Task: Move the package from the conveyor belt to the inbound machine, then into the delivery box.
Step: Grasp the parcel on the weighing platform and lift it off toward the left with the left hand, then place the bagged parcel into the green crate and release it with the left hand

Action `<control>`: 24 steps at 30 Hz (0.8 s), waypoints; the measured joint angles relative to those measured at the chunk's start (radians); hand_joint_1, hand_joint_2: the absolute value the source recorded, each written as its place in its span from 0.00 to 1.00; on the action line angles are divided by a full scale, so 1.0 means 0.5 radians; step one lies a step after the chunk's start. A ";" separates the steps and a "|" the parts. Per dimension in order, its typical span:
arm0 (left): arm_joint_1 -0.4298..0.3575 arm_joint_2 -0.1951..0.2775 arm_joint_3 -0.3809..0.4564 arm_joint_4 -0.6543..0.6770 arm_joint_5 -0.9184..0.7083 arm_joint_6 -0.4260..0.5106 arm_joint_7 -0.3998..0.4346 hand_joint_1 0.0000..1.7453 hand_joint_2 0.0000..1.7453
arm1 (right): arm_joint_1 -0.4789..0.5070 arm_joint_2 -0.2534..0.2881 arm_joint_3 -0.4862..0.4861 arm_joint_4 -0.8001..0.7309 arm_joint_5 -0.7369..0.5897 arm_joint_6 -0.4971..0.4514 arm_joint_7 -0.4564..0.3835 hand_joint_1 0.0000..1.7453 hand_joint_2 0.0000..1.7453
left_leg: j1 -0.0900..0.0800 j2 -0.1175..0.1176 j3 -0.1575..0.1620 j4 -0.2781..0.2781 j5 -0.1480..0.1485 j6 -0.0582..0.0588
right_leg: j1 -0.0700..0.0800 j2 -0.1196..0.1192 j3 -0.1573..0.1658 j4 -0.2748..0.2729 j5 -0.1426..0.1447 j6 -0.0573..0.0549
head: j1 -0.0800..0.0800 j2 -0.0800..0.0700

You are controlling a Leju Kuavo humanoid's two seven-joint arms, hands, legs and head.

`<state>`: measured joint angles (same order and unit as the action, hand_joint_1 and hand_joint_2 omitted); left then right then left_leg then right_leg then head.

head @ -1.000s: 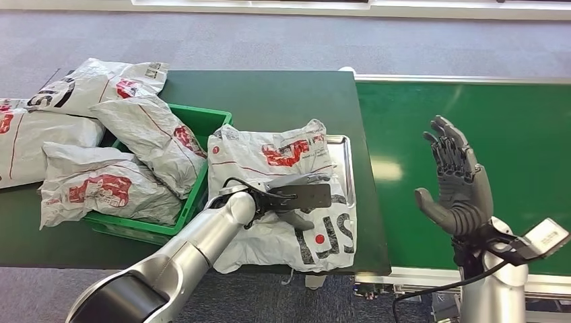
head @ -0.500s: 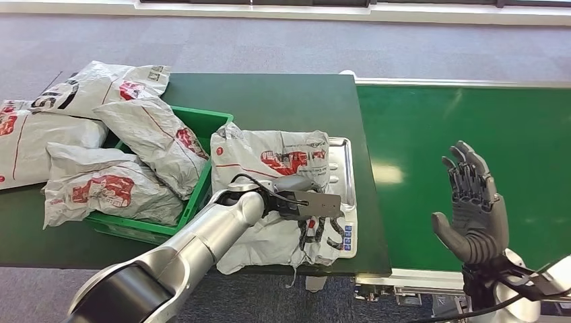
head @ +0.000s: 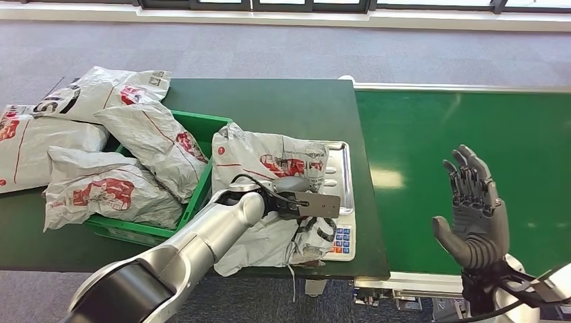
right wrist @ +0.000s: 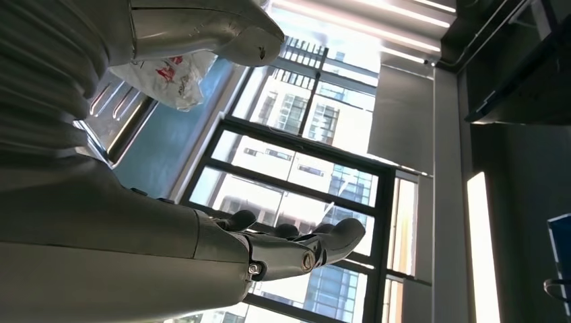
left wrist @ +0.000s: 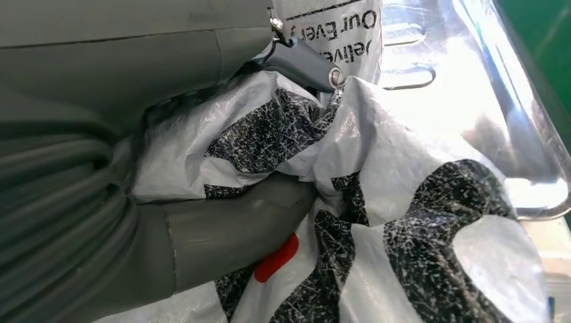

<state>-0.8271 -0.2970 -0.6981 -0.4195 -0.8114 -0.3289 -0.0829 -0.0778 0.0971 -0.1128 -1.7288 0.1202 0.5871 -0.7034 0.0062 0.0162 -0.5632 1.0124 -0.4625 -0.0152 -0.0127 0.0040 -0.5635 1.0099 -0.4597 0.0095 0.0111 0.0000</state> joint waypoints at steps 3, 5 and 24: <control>-0.004 0.019 0.067 -0.004 0.145 0.151 -0.015 1.00 1.00 | 0.014 -0.007 -0.002 0.000 -0.033 0.000 0.000 0.00 1.00 | 0.000 0.000 -0.001 -0.001 0.000 0.000 | 0.000 0.000 -0.001 0.000 -0.001 -0.001 | 0.000 0.000; -0.022 0.053 0.149 -0.032 0.257 0.217 -0.050 1.00 1.00 | 0.035 -0.020 -0.009 -0.005 -0.061 0.000 0.000 0.00 1.00 | 0.000 0.002 -0.004 -0.001 0.004 -0.002 | 0.000 0.001 -0.009 0.000 0.004 -0.002 | 0.001 0.000; -0.100 0.533 0.992 -1.458 0.503 0.878 -0.075 1.00 1.00 | 0.456 -0.060 -0.152 -0.293 -0.124 0.000 -0.001 0.00 1.00 | 0.002 -0.001 -0.061 -0.002 0.026 -0.007 | 0.003 0.000 -0.067 0.003 0.022 -0.007 | 0.000 0.000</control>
<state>-0.8773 -0.0307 -0.2020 -1.1487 -0.5600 0.1102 -0.1203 0.1500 0.0670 -0.1886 -1.8754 0.0583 0.5870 -0.7038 0.0071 0.0154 -0.5937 1.0113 -0.4496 -0.0188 -0.0110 0.0039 -0.5972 1.0112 -0.4487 0.0057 0.0111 -0.0001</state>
